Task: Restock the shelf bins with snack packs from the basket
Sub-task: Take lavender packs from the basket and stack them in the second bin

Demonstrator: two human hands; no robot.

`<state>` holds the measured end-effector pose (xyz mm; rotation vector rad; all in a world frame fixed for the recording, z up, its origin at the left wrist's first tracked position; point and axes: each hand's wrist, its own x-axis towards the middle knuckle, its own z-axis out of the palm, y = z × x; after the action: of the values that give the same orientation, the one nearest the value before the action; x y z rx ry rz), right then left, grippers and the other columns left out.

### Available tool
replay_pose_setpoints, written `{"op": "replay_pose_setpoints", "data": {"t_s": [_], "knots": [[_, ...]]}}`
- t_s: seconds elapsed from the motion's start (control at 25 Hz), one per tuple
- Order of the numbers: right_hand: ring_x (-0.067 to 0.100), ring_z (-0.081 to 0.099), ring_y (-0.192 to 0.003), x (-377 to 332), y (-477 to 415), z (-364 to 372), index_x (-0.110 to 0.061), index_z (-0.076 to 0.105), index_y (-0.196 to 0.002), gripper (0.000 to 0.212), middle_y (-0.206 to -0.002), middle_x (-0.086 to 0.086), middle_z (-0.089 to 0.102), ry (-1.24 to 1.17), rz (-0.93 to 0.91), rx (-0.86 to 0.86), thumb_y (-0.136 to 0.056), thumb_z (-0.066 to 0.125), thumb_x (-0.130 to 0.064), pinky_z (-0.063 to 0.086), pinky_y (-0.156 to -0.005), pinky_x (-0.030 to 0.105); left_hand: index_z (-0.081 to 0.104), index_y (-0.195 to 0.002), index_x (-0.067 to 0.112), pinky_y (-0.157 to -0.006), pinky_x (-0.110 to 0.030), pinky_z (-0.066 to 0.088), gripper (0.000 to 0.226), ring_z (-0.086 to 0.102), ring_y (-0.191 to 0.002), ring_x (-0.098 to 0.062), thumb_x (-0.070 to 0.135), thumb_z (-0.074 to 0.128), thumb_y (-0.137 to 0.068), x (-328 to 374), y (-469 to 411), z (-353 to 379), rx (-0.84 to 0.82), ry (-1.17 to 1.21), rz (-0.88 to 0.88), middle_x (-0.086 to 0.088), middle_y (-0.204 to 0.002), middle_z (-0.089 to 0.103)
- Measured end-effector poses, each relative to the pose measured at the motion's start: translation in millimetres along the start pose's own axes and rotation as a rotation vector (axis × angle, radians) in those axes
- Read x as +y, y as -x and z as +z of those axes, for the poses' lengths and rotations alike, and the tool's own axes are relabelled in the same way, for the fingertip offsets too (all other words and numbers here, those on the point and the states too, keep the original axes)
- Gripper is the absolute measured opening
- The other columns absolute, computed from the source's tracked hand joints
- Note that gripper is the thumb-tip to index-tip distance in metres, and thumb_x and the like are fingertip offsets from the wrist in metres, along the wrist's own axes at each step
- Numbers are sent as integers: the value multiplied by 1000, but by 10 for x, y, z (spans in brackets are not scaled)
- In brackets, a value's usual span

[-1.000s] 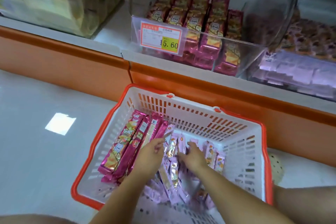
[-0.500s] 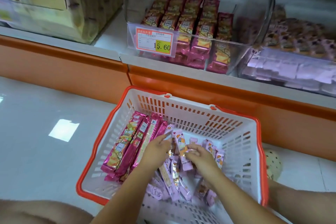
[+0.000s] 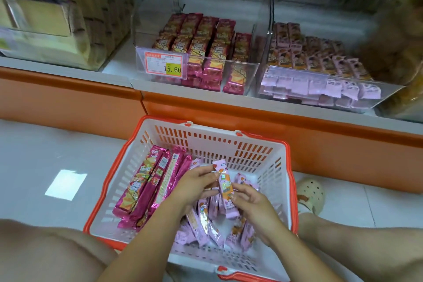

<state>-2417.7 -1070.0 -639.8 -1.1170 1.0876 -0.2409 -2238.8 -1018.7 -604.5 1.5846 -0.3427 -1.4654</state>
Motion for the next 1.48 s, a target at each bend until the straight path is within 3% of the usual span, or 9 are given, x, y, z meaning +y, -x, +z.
{"op": "replay_pose_setpoints", "data": {"t_s": [0.08,0.32,0.48,0.68,0.88,1.12,1.24,1.4,1.48], "knots": [[16,65,-108,2,13,-24,-28,63,-121,34,-116,1,68,-4,-8,16,-90,64,-14,54,-83,30,63,-94,24,-82,-33,58,15,72,-88,-13,10,63,-91,28,24,31,-3,-12,8,2,-92,74],[5,59,-104,-540,297,38,-41,58,-112,32,-115,-17,59,271,-252,116,-84,69,-30,50,-90,26,63,-117,13,-85,-43,57,31,71,-92,-21,19,68,-87,424,237,238,58,-63,217,-8,-102,71],[2,61,-93,-1431,607,-114,-44,62,-106,34,-102,-15,61,449,-640,380,-74,67,-34,48,-78,16,69,-104,24,-76,-33,58,22,71,-85,-19,15,69,-84,1226,585,516,28,-80,588,-1,-90,75],[-3,61,-80,-2816,694,-899,-36,63,-102,28,-94,-20,67,445,-808,627,-82,70,-17,43,-62,3,52,-130,35,-92,-7,39,39,51,-112,7,33,56,-91,2365,625,743,288,-555,1178,20,-126,55],[26,66,-88,-3509,-323,-1573,-23,64,-86,10,-96,6,71,480,-594,814,-81,72,-24,55,-80,38,28,-148,27,-105,-23,30,50,39,-136,-14,39,34,-101,2735,-18,945,285,-866,1008,0,-150,40],[20,59,-78,-3611,-1020,-1663,-9,68,-95,37,-88,6,63,706,-282,723,-81,70,-43,39,-55,25,34,-145,31,-92,-14,29,45,43,-131,-9,40,29,-101,2708,-176,923,243,-816,1040,8,-142,49],[21,61,-81,-3521,-1118,-1647,-10,69,-98,40,-97,9,68,826,-201,604,-84,66,-48,43,-62,25,34,-146,31,-92,-14,29,47,42,-132,-7,41,30,-101,2704,-166,924,230,-820,1047,10,-143,48],[24,63,-100,-3626,-803,-1562,-13,59,-125,42,-128,9,61,806,-252,644,-94,53,-41,48,-82,29,41,-142,31,-90,-15,32,42,47,-127,-8,36,37,-100,2739,-143,940,240,-747,1038,9,-139,53],[18,64,-84,-3633,-503,-1387,-23,51,-133,38,-123,7,63,655,-484,773,-97,48,-33,48,-69,27,46,-139,29,-95,-16,38,40,49,-123,-2,30,45,-99,2675,-1,880,281,-631,1097,10,-135,55]]}}
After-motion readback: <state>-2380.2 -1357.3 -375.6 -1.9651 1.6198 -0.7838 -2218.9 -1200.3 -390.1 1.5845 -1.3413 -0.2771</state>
